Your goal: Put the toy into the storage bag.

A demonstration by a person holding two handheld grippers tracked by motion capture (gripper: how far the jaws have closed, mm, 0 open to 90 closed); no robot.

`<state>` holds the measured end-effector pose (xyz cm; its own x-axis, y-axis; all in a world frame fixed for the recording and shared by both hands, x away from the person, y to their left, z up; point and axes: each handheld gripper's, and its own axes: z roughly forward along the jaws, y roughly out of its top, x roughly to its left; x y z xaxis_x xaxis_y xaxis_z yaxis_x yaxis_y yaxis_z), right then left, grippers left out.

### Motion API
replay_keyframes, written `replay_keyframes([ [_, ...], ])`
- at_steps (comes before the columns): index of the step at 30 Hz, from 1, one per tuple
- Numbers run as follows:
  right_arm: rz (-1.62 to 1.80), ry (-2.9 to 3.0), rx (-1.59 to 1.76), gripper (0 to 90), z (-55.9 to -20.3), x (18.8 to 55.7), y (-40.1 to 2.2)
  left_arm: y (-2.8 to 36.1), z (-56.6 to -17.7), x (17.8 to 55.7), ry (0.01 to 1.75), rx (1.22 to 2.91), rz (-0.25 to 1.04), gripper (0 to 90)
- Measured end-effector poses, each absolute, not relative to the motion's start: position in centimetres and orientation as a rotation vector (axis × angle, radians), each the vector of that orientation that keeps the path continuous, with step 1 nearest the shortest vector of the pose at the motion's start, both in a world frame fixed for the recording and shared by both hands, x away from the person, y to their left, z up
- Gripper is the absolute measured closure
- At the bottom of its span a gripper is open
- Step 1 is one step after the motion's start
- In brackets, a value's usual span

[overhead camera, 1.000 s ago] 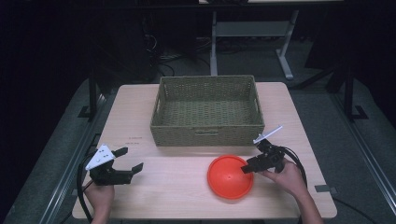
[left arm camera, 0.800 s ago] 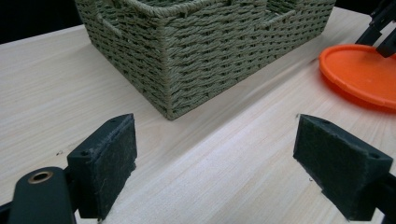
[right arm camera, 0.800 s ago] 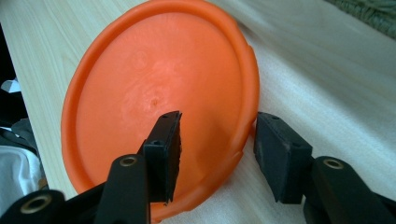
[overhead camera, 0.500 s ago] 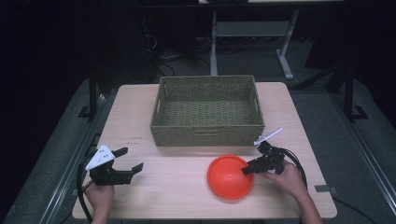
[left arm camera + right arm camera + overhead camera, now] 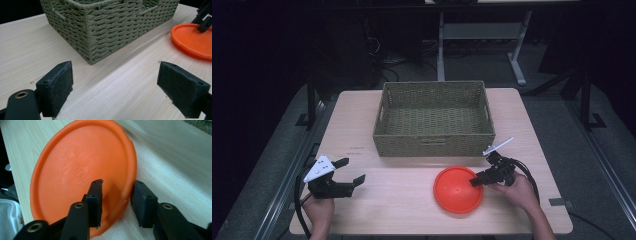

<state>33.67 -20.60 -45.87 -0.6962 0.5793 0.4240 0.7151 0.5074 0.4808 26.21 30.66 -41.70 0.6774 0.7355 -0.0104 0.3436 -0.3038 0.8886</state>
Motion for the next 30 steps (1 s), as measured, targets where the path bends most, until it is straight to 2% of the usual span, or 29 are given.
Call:
replay_keyframes([
  [14, -0.987, -2.542, -1.098, 68.6, -45.4, 33.6, -20.7, 30.7, -41.7, 26.2, 0.844, 1.907, 0.503, 12.6],
  [30, -1.066, -2.547, -1.065, 81.2, -43.2, 33.2, -20.2, 30.7, -41.7, 26.2, 0.841, 1.909, 0.505, 12.7],
])
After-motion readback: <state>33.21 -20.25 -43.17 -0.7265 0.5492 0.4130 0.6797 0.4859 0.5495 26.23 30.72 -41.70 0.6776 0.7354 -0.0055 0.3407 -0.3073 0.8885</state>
